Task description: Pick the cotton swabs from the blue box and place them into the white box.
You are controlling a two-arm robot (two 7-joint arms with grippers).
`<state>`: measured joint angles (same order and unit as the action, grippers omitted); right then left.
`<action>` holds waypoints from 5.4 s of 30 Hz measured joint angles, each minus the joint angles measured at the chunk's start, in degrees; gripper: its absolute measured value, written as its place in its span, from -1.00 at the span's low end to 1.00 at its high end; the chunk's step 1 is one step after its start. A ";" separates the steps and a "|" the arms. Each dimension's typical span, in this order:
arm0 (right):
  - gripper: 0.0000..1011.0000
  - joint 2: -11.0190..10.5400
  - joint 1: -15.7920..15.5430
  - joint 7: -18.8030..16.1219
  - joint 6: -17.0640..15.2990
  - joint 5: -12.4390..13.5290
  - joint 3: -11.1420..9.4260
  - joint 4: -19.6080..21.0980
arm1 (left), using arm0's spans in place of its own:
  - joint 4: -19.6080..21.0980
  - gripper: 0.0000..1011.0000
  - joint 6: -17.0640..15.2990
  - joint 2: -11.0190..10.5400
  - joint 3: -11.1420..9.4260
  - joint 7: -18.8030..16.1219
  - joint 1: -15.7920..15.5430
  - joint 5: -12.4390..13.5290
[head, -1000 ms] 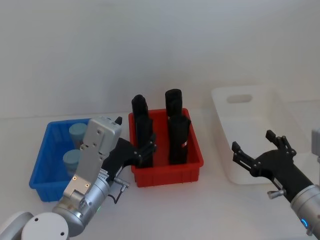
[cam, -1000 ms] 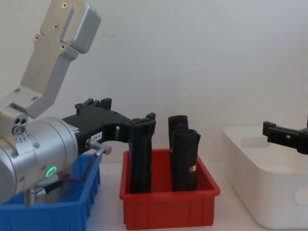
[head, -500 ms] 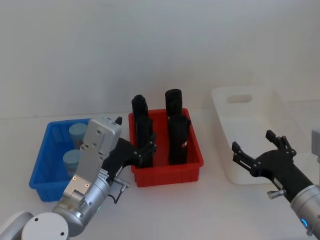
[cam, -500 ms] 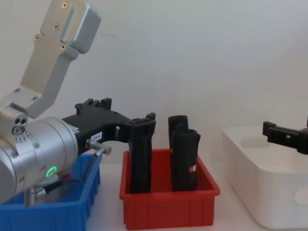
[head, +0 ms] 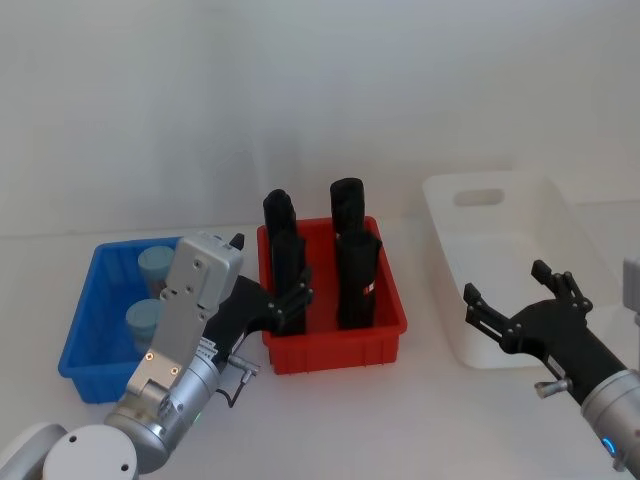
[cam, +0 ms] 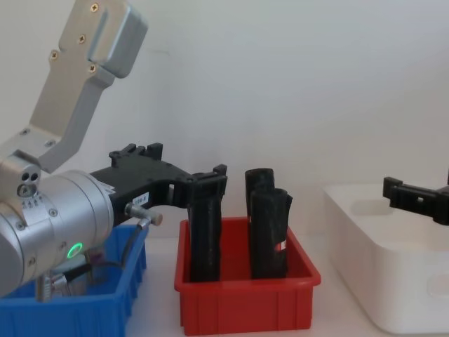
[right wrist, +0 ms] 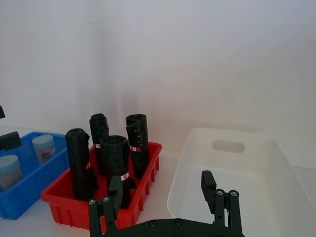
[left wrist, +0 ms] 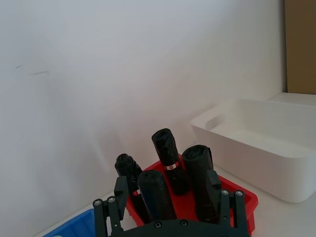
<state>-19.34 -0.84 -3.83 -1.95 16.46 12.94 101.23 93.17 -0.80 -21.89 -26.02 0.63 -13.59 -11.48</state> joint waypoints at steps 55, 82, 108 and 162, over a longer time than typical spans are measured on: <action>0.98 0.00 0.00 0.00 0.00 0.00 0.00 0.00 | -10.51 0.99 -5.06 -1.61 5.80 0.52 -3.07 -8.13; 0.98 0.00 0.00 0.00 0.00 0.00 0.00 0.00 | -21.51 0.99 -9.03 -1.80 8.92 4.02 -7.21 -9.08; 0.98 0.00 0.00 0.00 0.00 0.00 0.00 0.00 | -27.80 0.57 -9.05 -0.69 9.97 10.10 -10.35 -12.08; 0.98 0.00 0.00 0.00 0.00 0.00 0.00 0.00 | -5.17 0.31 -10.61 -5.58 11.74 23.49 -7.40 -8.01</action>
<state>-19.33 -0.84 -3.82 -1.95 16.47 12.94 101.23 88.00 -11.41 -27.47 -14.29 24.12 -20.99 -19.49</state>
